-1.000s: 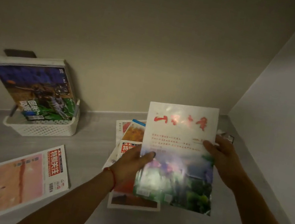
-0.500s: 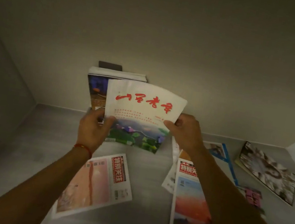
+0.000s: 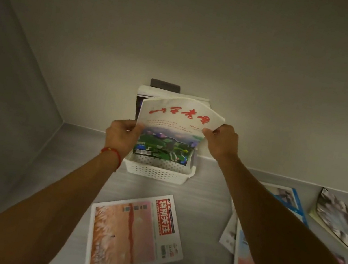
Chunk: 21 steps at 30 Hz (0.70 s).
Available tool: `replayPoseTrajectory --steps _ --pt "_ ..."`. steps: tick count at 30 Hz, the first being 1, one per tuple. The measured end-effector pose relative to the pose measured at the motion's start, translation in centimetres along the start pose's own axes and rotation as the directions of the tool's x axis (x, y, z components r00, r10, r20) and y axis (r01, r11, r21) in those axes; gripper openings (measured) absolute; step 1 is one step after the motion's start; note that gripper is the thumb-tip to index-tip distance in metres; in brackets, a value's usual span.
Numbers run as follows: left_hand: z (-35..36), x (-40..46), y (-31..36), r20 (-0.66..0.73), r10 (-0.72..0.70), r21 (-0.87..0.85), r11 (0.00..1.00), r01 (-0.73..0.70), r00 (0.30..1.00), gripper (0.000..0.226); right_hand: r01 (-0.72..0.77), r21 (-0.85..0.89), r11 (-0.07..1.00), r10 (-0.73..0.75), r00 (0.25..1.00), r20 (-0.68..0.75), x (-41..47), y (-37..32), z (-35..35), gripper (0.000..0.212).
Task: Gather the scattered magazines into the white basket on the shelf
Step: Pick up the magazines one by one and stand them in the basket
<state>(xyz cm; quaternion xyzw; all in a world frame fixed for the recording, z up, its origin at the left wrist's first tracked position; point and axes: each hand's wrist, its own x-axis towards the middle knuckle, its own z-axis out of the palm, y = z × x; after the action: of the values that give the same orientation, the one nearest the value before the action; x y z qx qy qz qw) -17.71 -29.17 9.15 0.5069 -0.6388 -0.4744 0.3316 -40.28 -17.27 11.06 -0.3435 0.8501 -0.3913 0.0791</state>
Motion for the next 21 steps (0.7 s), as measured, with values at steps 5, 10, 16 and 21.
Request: replayPoseTrajectory --steps 5,10,16,21 --pt "1.0 1.4 -2.1 0.023 -0.06 0.044 0.997 0.059 0.998 0.032 0.015 -0.031 0.999 -0.015 1.0 -0.002 0.6 1.0 1.0 0.031" --pt "1.3 2.5 -4.6 0.006 -0.15 0.039 0.988 0.15 0.989 0.035 -0.033 -0.042 0.999 0.035 0.997 0.064 0.1 1.6 3.5 0.027" --pt "1.7 3.5 -5.0 0.054 -0.199 0.061 0.979 0.196 0.979 0.046 -0.115 0.081 0.99 0.105 0.987 0.119 0.0 1.5 4.6 0.028" --pt "2.4 3.0 -4.8 0.132 -0.192 -0.006 0.981 0.195 0.972 0.04 -0.271 0.293 0.917 0.19 0.941 0.279 -2.3 4.2 3.5 0.06"
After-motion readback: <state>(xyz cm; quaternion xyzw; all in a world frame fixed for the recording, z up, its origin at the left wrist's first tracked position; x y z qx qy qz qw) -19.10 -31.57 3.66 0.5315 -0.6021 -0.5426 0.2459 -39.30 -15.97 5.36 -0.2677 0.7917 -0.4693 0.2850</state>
